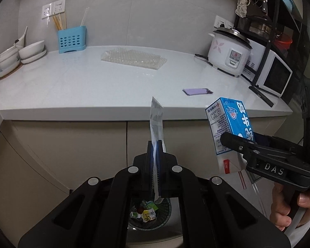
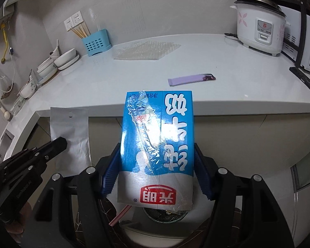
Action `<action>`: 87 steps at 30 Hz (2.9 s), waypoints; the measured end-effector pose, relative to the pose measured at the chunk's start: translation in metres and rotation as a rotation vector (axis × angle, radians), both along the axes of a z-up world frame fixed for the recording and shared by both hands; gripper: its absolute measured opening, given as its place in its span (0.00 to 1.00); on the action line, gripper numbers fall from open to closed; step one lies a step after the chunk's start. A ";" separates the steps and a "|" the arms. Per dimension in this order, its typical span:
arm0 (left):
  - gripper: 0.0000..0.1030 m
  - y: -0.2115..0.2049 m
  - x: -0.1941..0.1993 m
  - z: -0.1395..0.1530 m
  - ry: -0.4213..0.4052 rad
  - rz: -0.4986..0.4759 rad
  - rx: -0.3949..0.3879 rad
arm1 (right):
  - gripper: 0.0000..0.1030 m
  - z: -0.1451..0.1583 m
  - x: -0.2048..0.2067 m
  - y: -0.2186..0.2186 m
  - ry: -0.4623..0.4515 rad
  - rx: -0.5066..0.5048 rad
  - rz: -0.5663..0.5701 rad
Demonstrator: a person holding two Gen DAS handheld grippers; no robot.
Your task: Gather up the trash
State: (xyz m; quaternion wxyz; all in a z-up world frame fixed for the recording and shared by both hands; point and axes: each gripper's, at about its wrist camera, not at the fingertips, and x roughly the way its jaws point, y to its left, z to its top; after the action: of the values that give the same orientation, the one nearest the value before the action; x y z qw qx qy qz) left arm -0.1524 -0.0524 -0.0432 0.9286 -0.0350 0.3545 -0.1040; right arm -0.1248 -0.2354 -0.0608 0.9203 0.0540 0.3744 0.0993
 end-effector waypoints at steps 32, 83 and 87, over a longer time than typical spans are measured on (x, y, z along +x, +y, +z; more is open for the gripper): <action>0.02 0.001 0.044 -0.299 0.284 0.016 -0.066 | 0.60 -0.331 0.036 0.004 0.322 -0.076 -0.110; 0.74 0.003 0.104 -0.487 0.638 0.118 0.053 | 0.61 -0.485 0.108 0.019 0.592 -0.110 -0.056; 0.80 0.009 0.105 -0.488 0.632 0.139 0.039 | 0.61 -0.482 0.110 0.017 0.592 -0.115 -0.055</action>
State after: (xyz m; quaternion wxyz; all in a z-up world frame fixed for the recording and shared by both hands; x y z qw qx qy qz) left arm -0.0473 -0.0430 -0.5307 0.7779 -0.0719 0.6240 -0.0176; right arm -0.0151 -0.2185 -0.5431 0.7752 0.0383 0.6297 0.0330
